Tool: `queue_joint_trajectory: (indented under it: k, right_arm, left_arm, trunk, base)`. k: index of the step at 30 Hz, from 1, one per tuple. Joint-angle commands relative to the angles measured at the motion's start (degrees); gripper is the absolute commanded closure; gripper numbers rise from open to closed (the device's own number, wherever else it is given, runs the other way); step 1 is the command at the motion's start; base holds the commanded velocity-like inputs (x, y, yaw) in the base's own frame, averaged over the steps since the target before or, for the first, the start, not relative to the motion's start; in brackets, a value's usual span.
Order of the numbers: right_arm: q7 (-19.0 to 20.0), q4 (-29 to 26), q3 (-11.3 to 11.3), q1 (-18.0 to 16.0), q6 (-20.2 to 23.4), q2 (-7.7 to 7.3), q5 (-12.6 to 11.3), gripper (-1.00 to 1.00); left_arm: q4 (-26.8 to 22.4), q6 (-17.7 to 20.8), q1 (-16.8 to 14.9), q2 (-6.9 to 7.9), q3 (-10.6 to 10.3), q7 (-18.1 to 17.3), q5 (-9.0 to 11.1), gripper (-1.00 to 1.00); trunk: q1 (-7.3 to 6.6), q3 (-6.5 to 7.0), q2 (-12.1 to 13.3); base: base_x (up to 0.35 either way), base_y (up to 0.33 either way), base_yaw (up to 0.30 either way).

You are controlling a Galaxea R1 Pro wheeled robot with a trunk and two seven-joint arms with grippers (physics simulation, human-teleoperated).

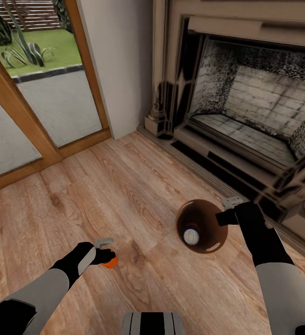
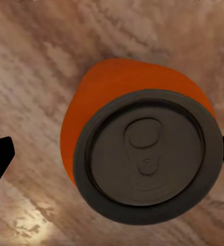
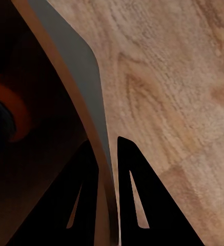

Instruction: Put the three can of soda from the living room inside the tash can in the kitchen.

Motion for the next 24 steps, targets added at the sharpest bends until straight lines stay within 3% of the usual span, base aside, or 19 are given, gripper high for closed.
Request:
queue_joint_trajectory:
  k: [1, 5, 6, 21, 24]
  right_arm:
    - [0.2, 0.0, 0.0, 0.0, 0.2, 0.01, -1.0, 1.0]
    - [0.2, 0.0, 0.0, 0.0, 0.2, 0.01, -1.0, 1.0]
    - [0.2, 0.0, 0.0, 0.0, 0.2, 0.02, -1.0, 1.0]
    - [0.2, 0.1, 0.0, 0.0, 0.2, 0.03, -1.1, 1.0]
    - [0.2, 0.1, 0.0, 0.0, 0.2, 0.03, -1.0, 1.0]
  left_arm:
    - [0.0, 0.0, 0.0, 0.0, 0.0, 0.0, 0.0, -1.0]
    - [0.0, -0.1, 0.0, 0.0, 0.1, -0.1, 0.0, -1.0]
    - [0.0, -0.1, 0.0, 0.0, 0.0, 0.0, 0.0, 1.0]
    - [0.0, -0.1, 0.0, -0.09, 0.0, 0.1, 0.0, 1.0]
    - [0.0, 0.0, 0.0, -0.09, 0.0, 0.3, 0.0, 1.0]
  trunk:
    - [-0.01, 0.0, 0.0]
    - [-0.01, 0.0, 0.0]
    - [-0.01, 0.0, 0.0]
    - [-0.01, 0.0, 0.0]
    - [-0.08, 0.67, 0.0]
  base:
    - [0.0, 0.0, 0.0]
    - [0.0, 0.0, 0.0]
    - [0.0, 0.0, 0.0]
    - [0.0, 0.0, 0.0]
    - [0.0, 0.0, 0.0]
